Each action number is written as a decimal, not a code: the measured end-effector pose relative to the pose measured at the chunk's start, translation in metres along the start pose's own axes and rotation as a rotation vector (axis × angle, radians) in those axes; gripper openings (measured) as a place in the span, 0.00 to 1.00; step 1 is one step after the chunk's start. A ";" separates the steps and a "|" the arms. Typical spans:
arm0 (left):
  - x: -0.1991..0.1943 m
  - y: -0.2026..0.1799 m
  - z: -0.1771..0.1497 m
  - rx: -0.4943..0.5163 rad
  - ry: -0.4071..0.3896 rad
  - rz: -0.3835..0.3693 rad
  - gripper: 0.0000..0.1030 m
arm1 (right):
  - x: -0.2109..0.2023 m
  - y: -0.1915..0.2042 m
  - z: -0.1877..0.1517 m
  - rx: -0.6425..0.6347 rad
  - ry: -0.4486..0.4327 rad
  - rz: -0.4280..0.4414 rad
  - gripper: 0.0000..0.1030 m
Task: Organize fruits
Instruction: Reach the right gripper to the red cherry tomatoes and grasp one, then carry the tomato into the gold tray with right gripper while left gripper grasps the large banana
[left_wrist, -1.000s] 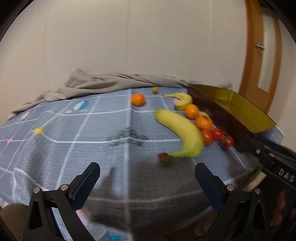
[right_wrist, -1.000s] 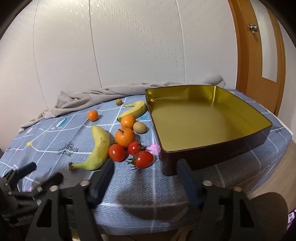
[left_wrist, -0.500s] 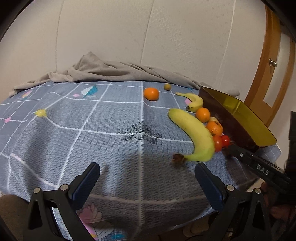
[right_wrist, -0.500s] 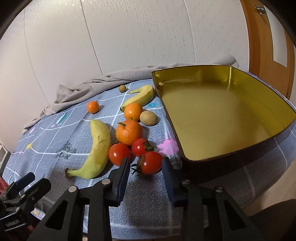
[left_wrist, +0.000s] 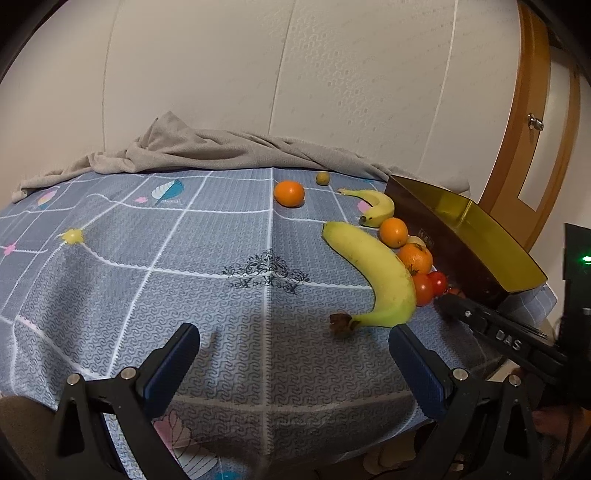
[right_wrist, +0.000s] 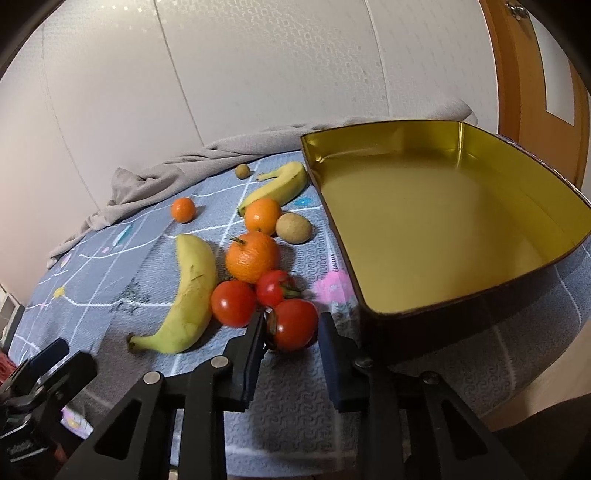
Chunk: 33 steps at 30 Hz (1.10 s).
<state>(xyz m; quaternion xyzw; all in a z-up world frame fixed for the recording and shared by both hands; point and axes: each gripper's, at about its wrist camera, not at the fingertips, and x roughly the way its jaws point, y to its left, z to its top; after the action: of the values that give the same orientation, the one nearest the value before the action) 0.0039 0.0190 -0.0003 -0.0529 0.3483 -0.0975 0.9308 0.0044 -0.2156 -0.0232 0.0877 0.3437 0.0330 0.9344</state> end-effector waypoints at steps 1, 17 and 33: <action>0.001 -0.001 0.001 0.004 -0.002 0.005 1.00 | -0.005 0.000 -0.001 -0.006 -0.008 0.007 0.29; 0.022 -0.054 0.054 0.192 0.021 -0.089 1.00 | -0.072 -0.024 0.031 0.105 -0.176 0.072 0.29; 0.099 -0.068 0.049 0.220 0.234 -0.230 0.88 | -0.053 -0.060 0.128 -0.013 -0.304 -0.086 0.29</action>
<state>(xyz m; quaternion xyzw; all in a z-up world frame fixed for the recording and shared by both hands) 0.0994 -0.0675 -0.0148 0.0213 0.4331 -0.2463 0.8668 0.0475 -0.2986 0.0951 0.0708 0.2016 -0.0182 0.9767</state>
